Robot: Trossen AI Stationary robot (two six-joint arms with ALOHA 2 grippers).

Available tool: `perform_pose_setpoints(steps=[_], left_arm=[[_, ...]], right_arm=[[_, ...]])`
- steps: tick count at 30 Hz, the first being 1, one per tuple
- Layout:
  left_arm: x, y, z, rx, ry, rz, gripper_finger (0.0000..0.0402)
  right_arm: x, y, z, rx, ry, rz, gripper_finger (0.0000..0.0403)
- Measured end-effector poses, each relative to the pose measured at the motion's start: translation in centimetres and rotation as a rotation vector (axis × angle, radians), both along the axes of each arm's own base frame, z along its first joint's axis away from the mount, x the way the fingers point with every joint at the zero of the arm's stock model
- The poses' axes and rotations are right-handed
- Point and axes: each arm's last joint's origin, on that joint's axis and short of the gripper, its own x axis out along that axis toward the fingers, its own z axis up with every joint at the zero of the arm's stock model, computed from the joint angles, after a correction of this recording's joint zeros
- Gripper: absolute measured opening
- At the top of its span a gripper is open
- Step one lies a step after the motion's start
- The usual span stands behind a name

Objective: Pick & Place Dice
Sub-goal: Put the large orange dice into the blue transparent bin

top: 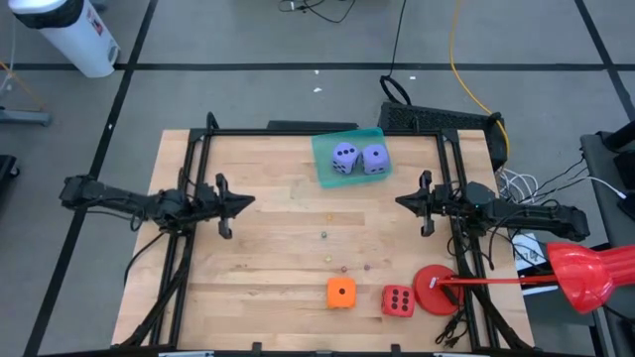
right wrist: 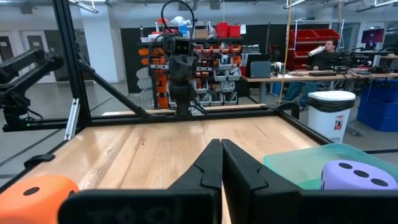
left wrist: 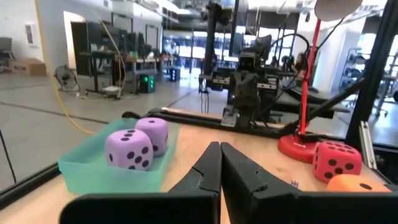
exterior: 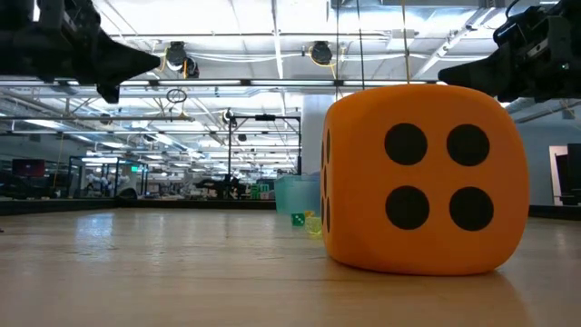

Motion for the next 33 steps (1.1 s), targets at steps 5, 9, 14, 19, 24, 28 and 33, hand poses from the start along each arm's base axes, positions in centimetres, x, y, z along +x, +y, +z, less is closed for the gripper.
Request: perform_pose_setpoints(steps=[5,9,14,19,24,28,33], left_arm=[[1.9,-0.7,2.5,0.010,0.072,-0.014,0.0003],[4.3,-1.5,3.8,0.013,0.132,-0.027,0.0006],[7.5,-2.8,4.9,0.032,0.203,-0.049,0.0006],[10.3,-4.0,5.8,0.044,0.237,-0.062,0.0005],[11.7,-4.6,6.7,0.043,0.246,-0.059,0.0009],[12.2,-4.7,6.6,0.028,0.265,-0.057,0.0009],[12.5,-4.8,6.1,-0.001,0.288,-0.055,0.0008]], right_arm=[[0.0,0.0,0.0,0.000,0.000,0.000,0.0000],[0.0,0.0,0.0,0.013,0.000,0.001,0.0000],[0.0,0.0,0.0,0.018,0.000,0.002,0.0000],[0.0,0.0,-0.2,0.019,0.015,0.005,0.0000],[0.0,0.0,-0.3,-0.016,0.034,0.003,0.0000],[0.0,0.0,-0.3,-0.048,0.035,0.000,0.0000],[0.0,0.0,-0.2,-0.082,0.030,-0.003,0.0000]])
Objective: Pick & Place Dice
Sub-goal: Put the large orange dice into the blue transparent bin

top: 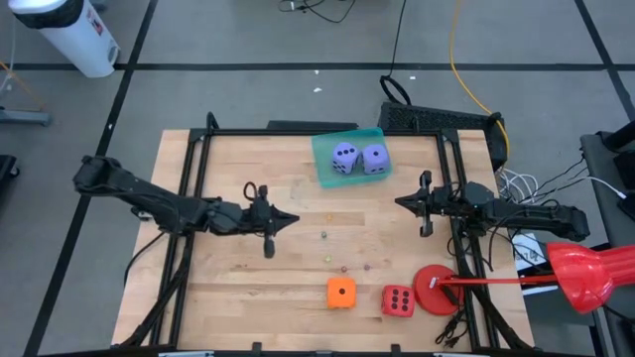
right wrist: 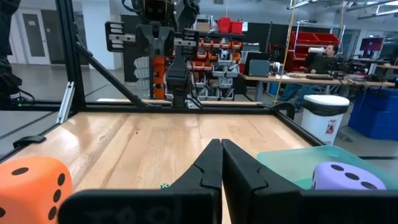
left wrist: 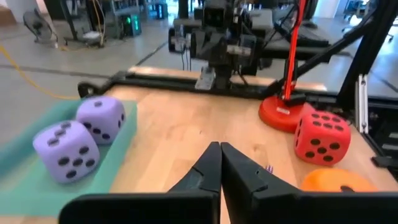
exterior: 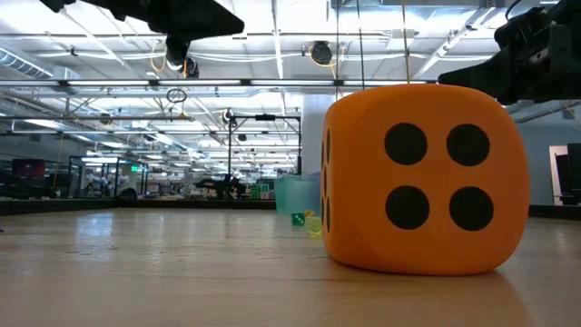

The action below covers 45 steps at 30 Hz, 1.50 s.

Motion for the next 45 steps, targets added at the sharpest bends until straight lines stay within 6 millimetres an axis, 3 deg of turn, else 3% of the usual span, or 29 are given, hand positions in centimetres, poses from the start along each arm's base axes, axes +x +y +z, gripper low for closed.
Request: perform_pose_setpoints(steps=[7,11,14,19,25,32,39,45], left_arm=[[0.6,-0.4,-1.0,-0.019,0.034,-0.019,0.0016],[1.5,-1.8,-2.3,0.013,0.072,-0.065,0.0032],[3.1,-3.2,-2.1,0.002,0.099,-0.095,0.0061],[6.8,-5.3,-1.4,-0.034,0.230,-0.176,0.0136],[11.3,-7.1,-0.9,-0.091,0.403,-0.177,0.0257],[15.1,-8.8,-1.4,-0.143,0.574,-0.188,0.0386],[17.2,-10.8,-2.8,-0.179,0.649,-0.235,0.0381],[17.3,-11.6,-2.4,-0.201,0.639,-0.245,0.0397]], right_arm=[[0.0,0.0,0.1,-0.010,-0.014,-0.001,0.0000],[0.0,0.0,0.1,0.000,-0.014,0.000,0.0000],[0.0,0.0,0.1,0.001,-0.013,0.000,0.0000],[0.0,0.0,0.1,0.001,-0.009,0.000,0.0000],[0.0,0.0,0.1,0.028,-0.009,0.002,0.0000],[0.0,0.0,-0.1,0.034,0.004,0.003,0.0000],[0.0,0.0,-0.1,0.036,0.006,0.003,0.0000],[0.0,0.0,-0.1,0.060,0.005,0.006,0.0000]])
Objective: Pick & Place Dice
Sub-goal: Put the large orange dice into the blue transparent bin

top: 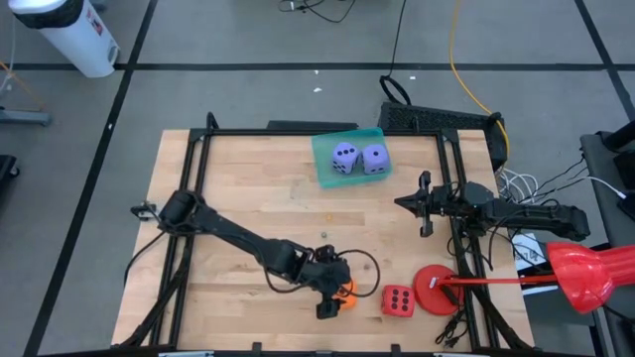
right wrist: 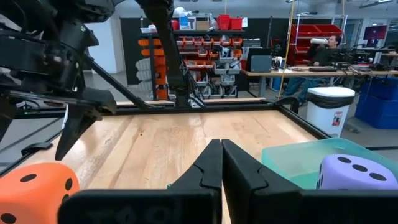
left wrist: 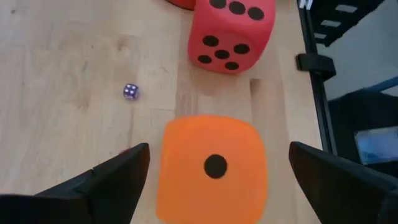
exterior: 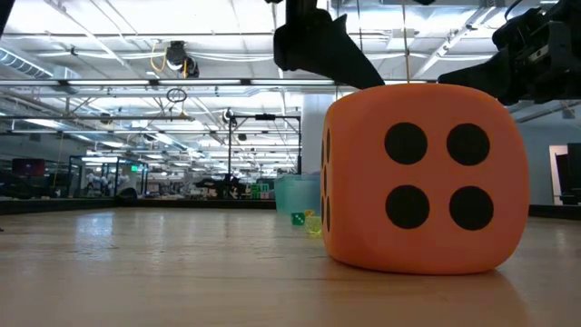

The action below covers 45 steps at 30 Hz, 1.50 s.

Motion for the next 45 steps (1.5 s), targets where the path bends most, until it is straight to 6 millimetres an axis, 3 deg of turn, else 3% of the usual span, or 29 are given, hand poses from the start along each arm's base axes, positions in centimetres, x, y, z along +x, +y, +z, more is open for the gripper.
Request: perform_pose_setpoints(steps=[13,24,34,45], left_arm=[[-0.5,-0.5,-1.3,0.145,0.041,-0.012,0.0399],[-0.4,-0.5,-1.3,0.089,0.051,-0.004,0.0400],[0.9,-1.6,-4.1,0.084,0.060,-0.010,0.0400],[0.5,-0.5,-4.8,0.100,0.167,0.018,0.0400]], right_arm=[[0.0,0.0,0.2,-0.005,-0.016,0.000,0.0000],[0.0,0.0,0.1,0.002,-0.011,0.000,0.0000],[0.0,0.0,0.0,0.004,-0.005,-0.001,0.0000],[0.1,0.0,0.0,0.004,0.000,-0.001,0.0000]])
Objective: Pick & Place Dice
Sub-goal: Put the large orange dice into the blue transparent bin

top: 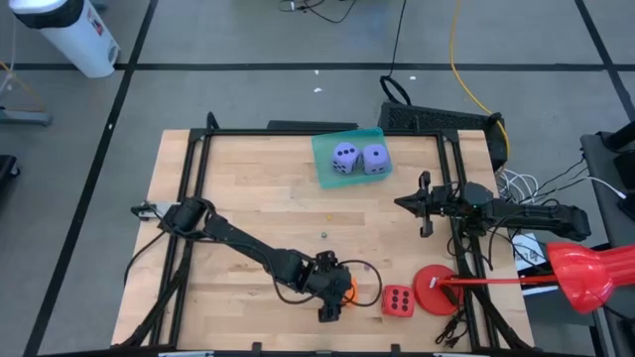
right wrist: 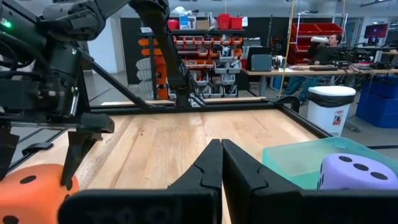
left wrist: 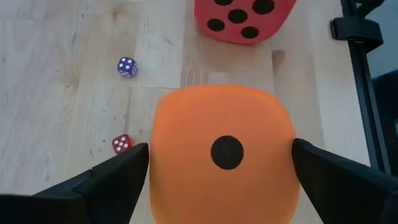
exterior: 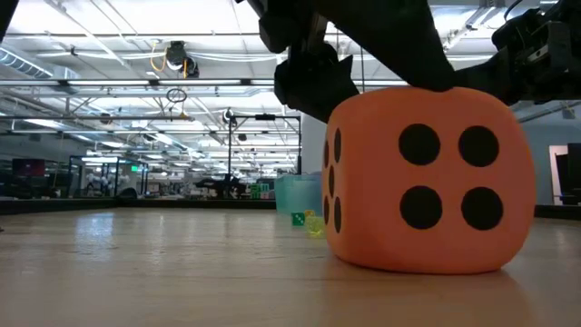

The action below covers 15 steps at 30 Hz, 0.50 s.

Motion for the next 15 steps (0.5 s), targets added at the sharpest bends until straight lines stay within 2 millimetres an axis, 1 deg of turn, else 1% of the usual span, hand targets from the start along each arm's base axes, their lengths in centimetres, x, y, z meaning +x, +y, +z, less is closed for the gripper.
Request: perform_pose_setpoints(steps=[3,6,11,13,15], left_arm=[[-0.2,0.1,-0.1,0.018,0.026,0.004,0.0400],[-0.6,0.6,-0.4,0.087,0.056,0.046,0.0400],[-0.8,2.7,-0.6,0.127,0.145,0.155,0.0400],[-0.6,3.2,-0.6,0.123,0.150,0.132,0.0400],[-0.3,3.3,-0.6,0.117,0.129,0.060,0.0400]], right_arm=[[0.0,0.0,0.0,0.000,0.001,0.000,0.0000],[0.0,0.0,0.0,0.000,0.001,0.000,0.0000],[0.0,0.0,0.0,0.015,0.000,0.001,0.0000],[0.0,0.0,0.0,0.015,0.000,0.001,0.0000],[0.0,0.0,0.0,0.015,0.000,0.001,0.0000]])
